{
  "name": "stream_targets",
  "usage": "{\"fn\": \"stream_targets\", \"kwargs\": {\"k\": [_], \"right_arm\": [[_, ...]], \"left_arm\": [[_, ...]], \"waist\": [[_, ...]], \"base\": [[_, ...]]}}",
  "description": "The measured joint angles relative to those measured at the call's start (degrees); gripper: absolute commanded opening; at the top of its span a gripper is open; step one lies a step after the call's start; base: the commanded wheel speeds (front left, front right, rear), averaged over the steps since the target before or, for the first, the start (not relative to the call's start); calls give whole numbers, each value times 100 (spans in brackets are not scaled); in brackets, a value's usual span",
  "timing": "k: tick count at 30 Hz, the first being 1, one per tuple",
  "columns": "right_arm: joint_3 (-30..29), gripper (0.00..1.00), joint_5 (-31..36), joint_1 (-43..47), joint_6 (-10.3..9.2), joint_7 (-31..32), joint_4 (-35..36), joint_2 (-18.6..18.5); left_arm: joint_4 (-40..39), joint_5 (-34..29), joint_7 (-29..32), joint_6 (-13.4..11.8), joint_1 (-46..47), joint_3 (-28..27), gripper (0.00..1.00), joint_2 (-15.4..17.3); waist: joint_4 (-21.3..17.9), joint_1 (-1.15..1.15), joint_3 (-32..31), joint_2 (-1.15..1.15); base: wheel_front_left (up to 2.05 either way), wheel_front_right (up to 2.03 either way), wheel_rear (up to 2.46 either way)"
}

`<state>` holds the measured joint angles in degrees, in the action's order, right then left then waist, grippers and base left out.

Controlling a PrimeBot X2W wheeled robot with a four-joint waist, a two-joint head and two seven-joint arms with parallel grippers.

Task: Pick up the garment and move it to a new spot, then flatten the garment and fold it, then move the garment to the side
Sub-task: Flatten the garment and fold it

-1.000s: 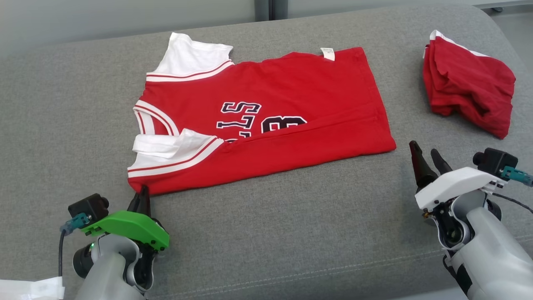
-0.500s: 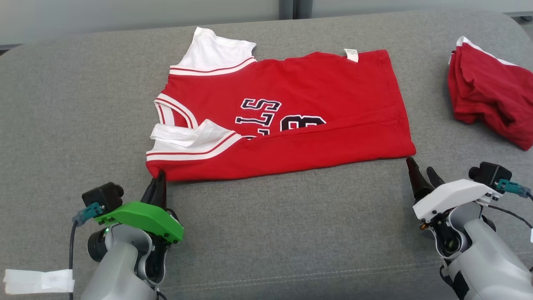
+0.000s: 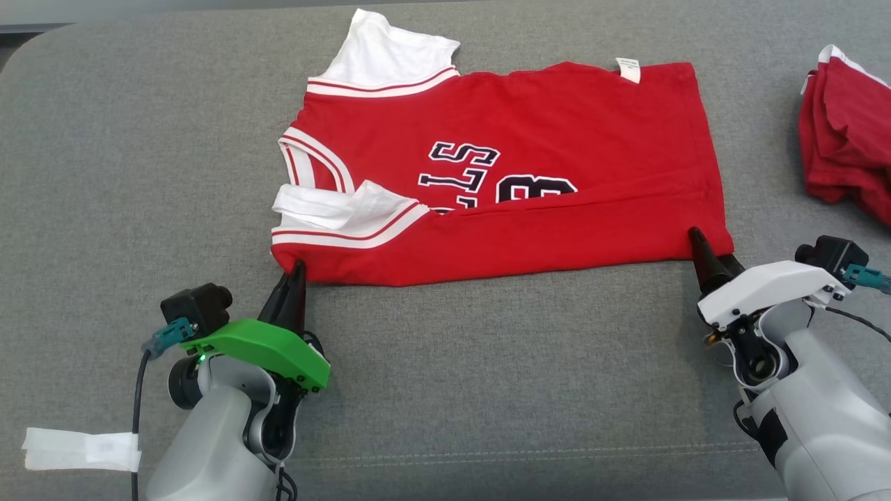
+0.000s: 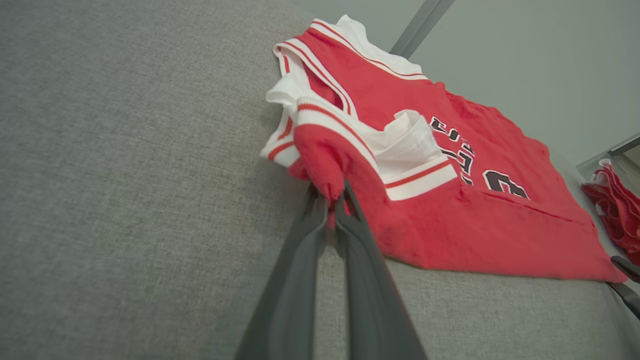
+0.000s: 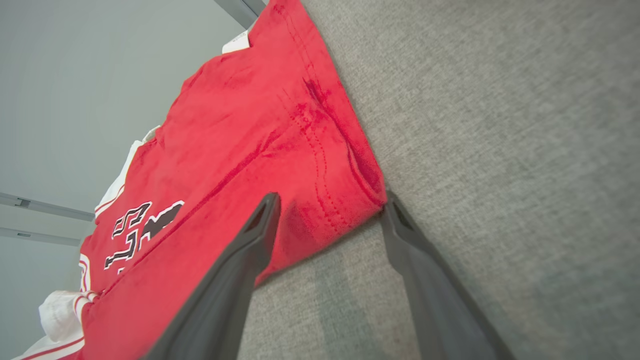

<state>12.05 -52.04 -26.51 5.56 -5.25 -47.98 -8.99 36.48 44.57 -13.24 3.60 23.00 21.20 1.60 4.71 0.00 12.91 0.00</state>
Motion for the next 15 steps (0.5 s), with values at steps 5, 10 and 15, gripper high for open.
{"fn": "stream_targets", "kwargs": {"k": [5,10,15], "right_arm": [[31,11,12,-162,16,0,-118,-5],[100,0,64,-180,47,-26,-170,-13],[113,0,76,-177,66,-191,-167,19]], "left_arm": [[-29,11,-51,-16,0,20,0,0],[-103,10,-68,-53,0,20,0,-1],[-161,10,-70,-96,-7,-89,0,-1]], "waist": [[62,0,64,0],[67,0,52,0],[37,0,-21,0]], "base": [[0,0,0],[0,0,0],[0,0,0]]}}
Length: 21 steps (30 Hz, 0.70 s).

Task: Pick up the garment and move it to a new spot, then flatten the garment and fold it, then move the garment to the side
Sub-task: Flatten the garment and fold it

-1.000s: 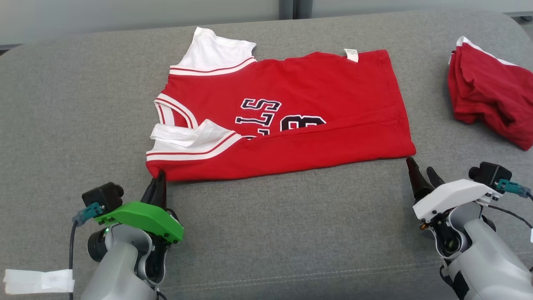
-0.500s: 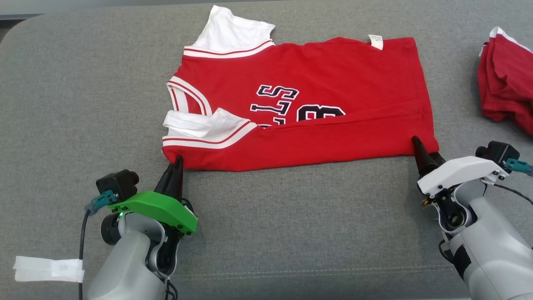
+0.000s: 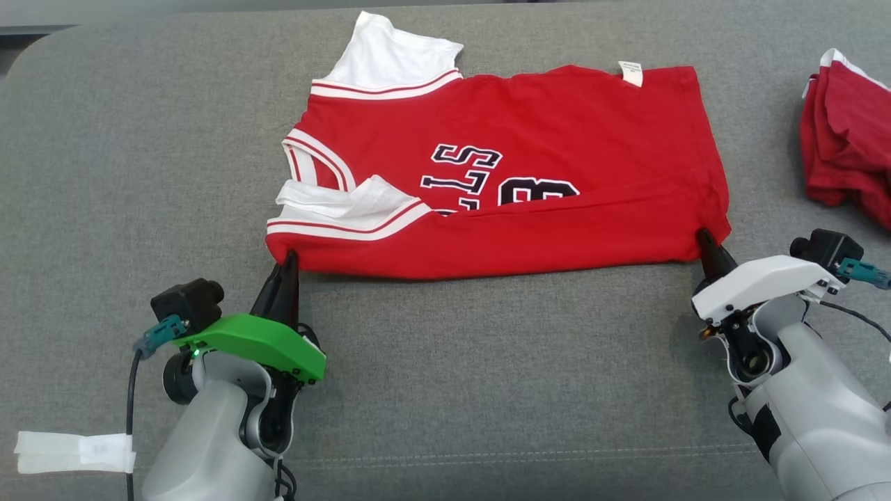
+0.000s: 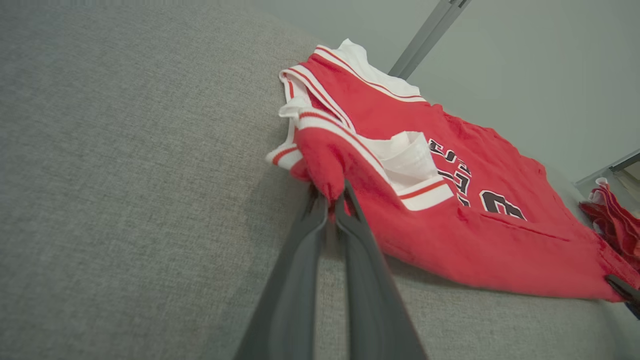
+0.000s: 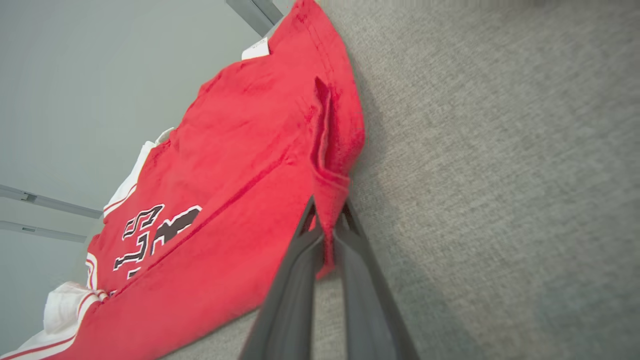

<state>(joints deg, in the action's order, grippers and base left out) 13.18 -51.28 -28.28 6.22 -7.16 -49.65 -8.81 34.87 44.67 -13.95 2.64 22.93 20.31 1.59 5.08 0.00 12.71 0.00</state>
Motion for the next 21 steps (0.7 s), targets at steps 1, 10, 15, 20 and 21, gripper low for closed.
{"fn": "stream_targets", "kwargs": {"k": [1,10,15,20,21], "right_arm": [[-1,0,-2,3,13,-40,7,19],[-165,0,-236,405,52,-403,234,259],[-181,0,-281,767,82,-480,431,301],[-201,0,-337,1203,82,-543,662,327],[-202,0,-342,1290,82,-543,710,326]], "left_arm": [[-20,0,-23,-14,-4,-19,0,0],[-305,48,-30,-66,-441,-425,0,-2],[-658,42,-30,-114,-812,-653,0,-4],[-935,-15,-30,-121,-1303,-546,0,2],[-998,-20,-30,-129,-1417,-525,0,2]], "waist": [[-13,0,-20,0],[-159,0,-298,0],[-246,0,-510,0],[-321,0,-722,0],[-332,0,-759,0]], "base": [[0,0,0],[0,0,0],[0,0,0],[0,0,0],[0,0,0]]}}
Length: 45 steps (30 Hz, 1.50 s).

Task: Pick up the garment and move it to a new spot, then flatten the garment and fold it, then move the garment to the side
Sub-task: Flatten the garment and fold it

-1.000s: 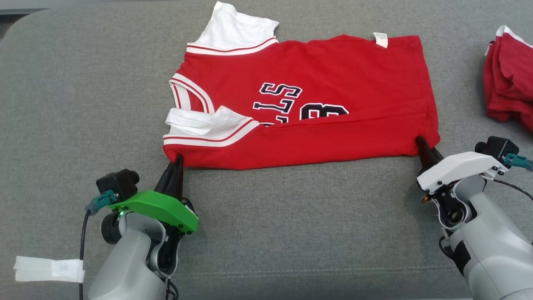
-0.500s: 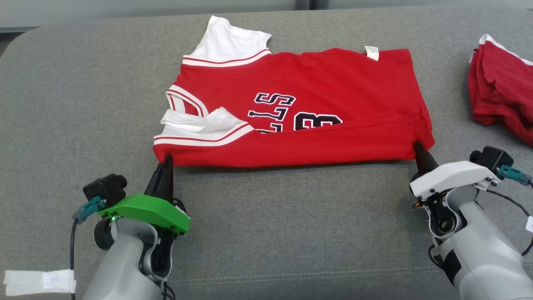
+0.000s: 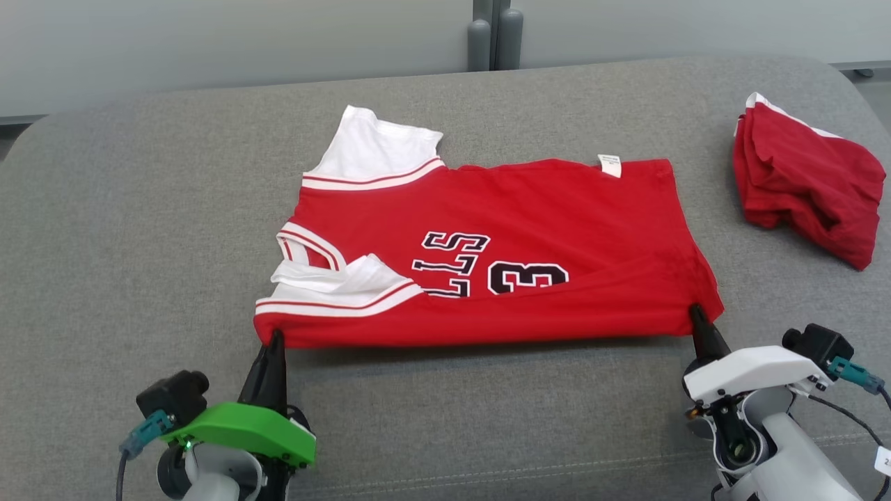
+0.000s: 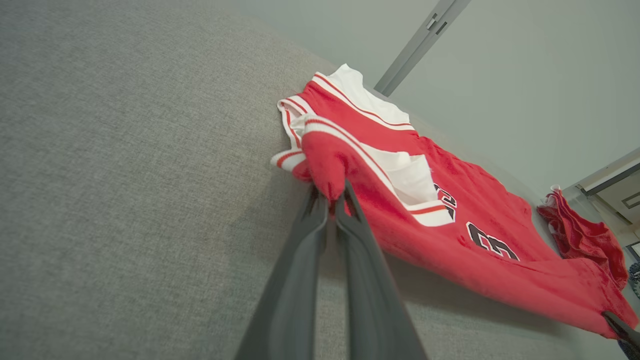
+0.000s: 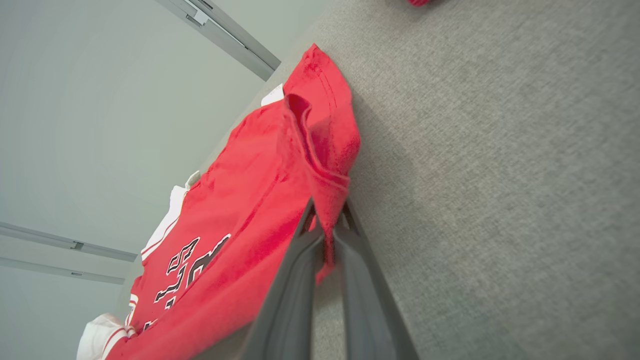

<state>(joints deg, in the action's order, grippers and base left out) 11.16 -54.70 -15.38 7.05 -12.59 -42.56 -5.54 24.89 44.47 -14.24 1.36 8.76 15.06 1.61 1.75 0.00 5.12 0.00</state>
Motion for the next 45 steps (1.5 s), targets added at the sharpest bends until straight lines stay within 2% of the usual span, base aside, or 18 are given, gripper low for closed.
{"fn": "stream_targets", "kwargs": {"k": [16,24,25,27,28,29,30,31,32,33,34,45], "right_arm": [[56,0,-33,944,0,-48,788,-9],[138,0,-30,1154,-68,31,840,-25],[137,5,-30,1157,-100,41,840,-26],[175,35,24,1157,-119,56,836,-54],[187,35,52,1157,-126,58,836,-68],[190,100,74,1157,-165,60,838,-76],[189,100,79,1157,-168,60,838,-77],[190,100,82,1157,-181,60,839,-79],[196,100,107,1157,-223,59,838,-96],[211,100,160,1159,-255,59,838,-130],[233,100,227,1160,-285,59,837,-178],[138,100,543,1454,-566,2,936,-625]], "left_arm": [[-859,-219,0,-341,-991,75,0,42],[-903,-297,54,-448,-1302,236,0,102],[-898,-316,69,-452,-1310,261,0,115],[-880,-404,113,-499,-1312,322,0,148],[-876,-412,121,-500,-1312,332,0,158],[-875,-439,165,-500,-1312,350,28,176],[-875,-465,167,-502,-1312,354,44,182],[-877,-477,168,-515,-1312,355,50,185],[-881,-505,189,-515,-1312,369,68,196],[-887,-528,220,-516,-1312,376,92,205],[-897,-543,220,-517,-1312,378,100,215],[-1127,-609,233,-635,-1345,168,100,443]], "waist": [[-107,0,-151,0],[-166,0,-151,0],[-171,0,-150,0],[-177,0,-149,0],[-181,0,-149,0],[-184,0,-151,0],[-189,0,-154,0],[-193,0,-158,0],[-198,0,-161,0],[-203,0,-166,0],[-208,0,-170,0],[-269,0,-218,0]], "base": [[0,0,0],[0,0,0],[0,0,0],[0,0,0],[0,0,0],[0,0,0],[0,0,0],[0,0,0],[0,0,0],[0,0,0],[0,0,0],[0,0,0]]}}
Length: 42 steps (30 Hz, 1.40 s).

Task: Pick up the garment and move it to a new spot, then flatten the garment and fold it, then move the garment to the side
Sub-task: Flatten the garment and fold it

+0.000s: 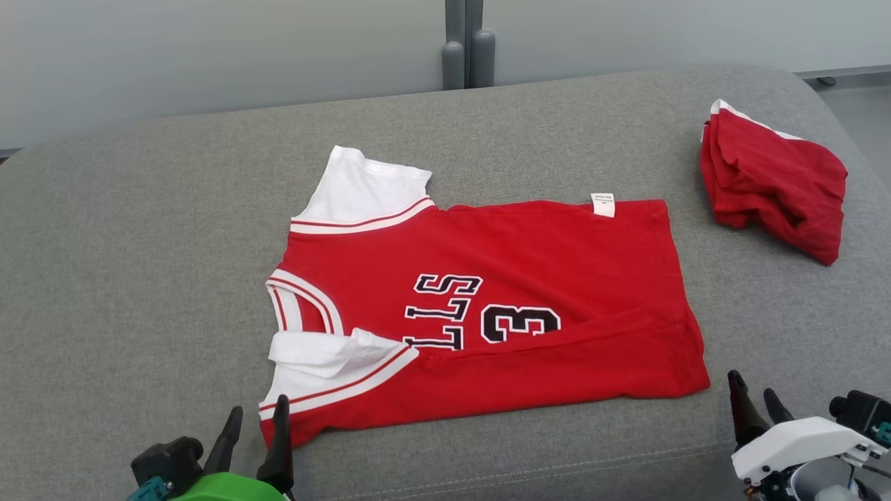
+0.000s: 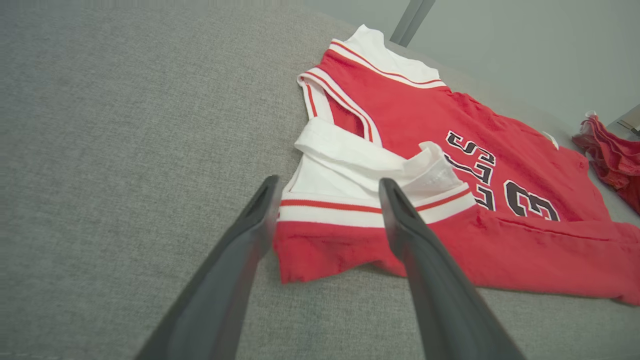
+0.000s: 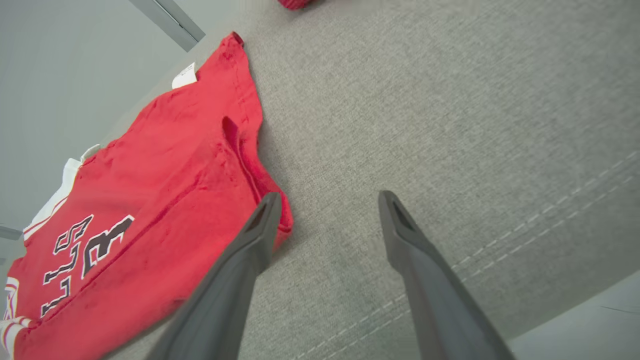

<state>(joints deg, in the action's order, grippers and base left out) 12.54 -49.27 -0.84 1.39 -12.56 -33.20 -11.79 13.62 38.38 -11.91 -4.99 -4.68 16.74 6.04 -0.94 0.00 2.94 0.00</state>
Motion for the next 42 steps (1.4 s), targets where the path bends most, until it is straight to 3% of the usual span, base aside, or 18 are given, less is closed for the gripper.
{"fn": "stream_targets", "kwargs": {"k": [7,13,19,32,42], "right_arm": [[47,100,294,-242,-48,-8,452,-244],[377,100,690,-851,-41,124,850,-470],[659,100,916,-1479,11,437,1284,-579],[1083,100,1155,-2580,123,1065,1970,-519],[1259,100,1154,-2913,215,1212,2165,-253]], "left_arm": [[-220,-326,74,0,310,141,100,240],[-244,-738,387,3,1362,312,100,482],[-42,-798,937,18,2444,379,100,525],[987,-817,2181,60,4582,218,100,702],[1792,-894,2617,-8,5355,0,100,1001]], "waist": [[-58,0,32,0],[-140,0,209,0],[-264,0,498,0],[-716,0,1387,0],[-1291,0,2079,0]], "base": [[0,0,0],[0,0,0],[0,0,0],[0,0,0],[0,0,0]]}}
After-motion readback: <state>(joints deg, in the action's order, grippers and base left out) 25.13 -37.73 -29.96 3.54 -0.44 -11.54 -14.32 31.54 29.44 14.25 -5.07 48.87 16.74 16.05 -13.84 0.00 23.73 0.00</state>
